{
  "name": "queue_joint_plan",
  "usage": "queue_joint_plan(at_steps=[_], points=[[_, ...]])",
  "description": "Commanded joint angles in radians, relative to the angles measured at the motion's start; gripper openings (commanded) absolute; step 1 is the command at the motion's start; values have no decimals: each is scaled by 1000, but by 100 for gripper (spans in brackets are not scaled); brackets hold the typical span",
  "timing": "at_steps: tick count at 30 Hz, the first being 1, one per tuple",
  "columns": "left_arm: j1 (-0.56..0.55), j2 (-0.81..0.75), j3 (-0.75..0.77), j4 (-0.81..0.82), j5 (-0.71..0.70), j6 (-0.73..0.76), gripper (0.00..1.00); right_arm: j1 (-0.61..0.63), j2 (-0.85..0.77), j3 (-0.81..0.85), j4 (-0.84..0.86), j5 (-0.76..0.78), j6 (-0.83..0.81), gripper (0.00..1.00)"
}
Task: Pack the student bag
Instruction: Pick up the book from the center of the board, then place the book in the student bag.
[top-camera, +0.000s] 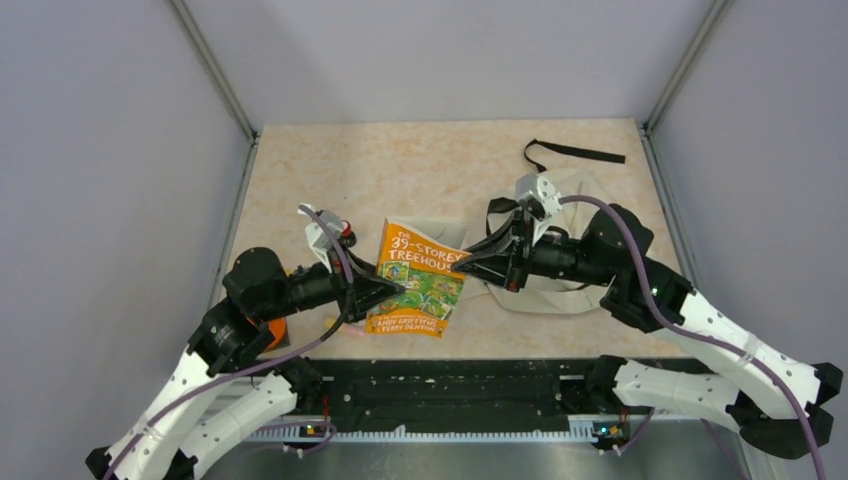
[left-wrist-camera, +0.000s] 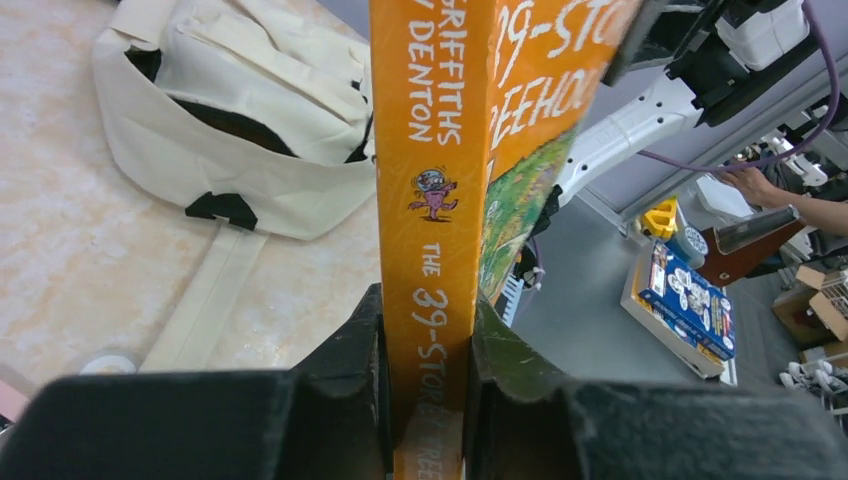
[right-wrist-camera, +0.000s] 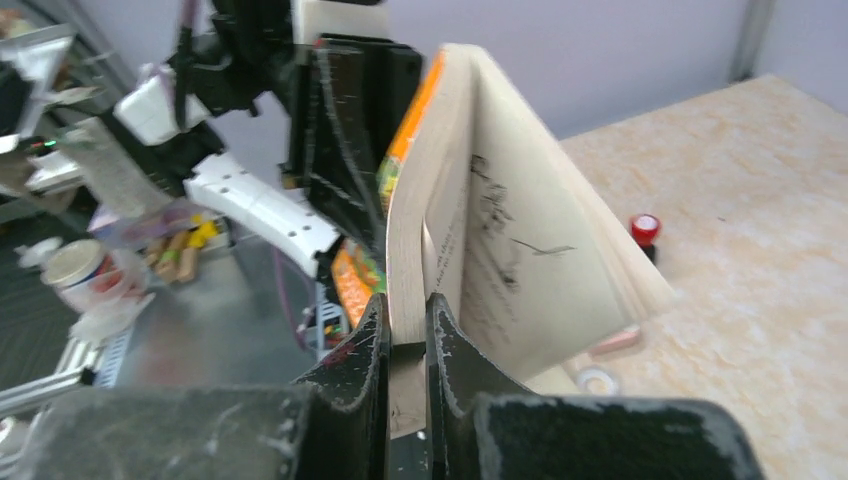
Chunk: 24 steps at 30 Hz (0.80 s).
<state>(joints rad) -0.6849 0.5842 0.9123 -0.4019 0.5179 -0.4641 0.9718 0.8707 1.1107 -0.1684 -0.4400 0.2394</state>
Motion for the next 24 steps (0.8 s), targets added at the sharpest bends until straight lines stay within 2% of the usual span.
queue_joint_plan(at_steps=[1, 6, 7, 9, 12, 15, 20, 24], points=[[2, -24, -1, 47, -30, 26, 2, -7, -5, 12, 70, 152, -37, 7], [2, 7, 8, -18, -214, 31, 0, -7, 64, 84, -177, 565, -76, 74], [3, 20, 6, -26, -259, 24, 0, -10, 91, 107, -227, 641, -81, 84], [2, 50, 8, -68, -393, -3, 0, -35, 145, 147, -306, 747, -92, 95], [2, 111, 20, -163, -685, -78, 0, -107, 194, 148, -341, 768, -96, 99], [2, 155, 7, -215, -836, -119, 0, -197, 238, 107, -342, 760, -84, 99], [4, 156, -53, -147, -832, -135, 0, -232, 343, 50, -365, 834, -100, 99], [4, 180, -65, -130, -823, -143, 0, -233, 410, 42, -365, 768, -89, 88]])
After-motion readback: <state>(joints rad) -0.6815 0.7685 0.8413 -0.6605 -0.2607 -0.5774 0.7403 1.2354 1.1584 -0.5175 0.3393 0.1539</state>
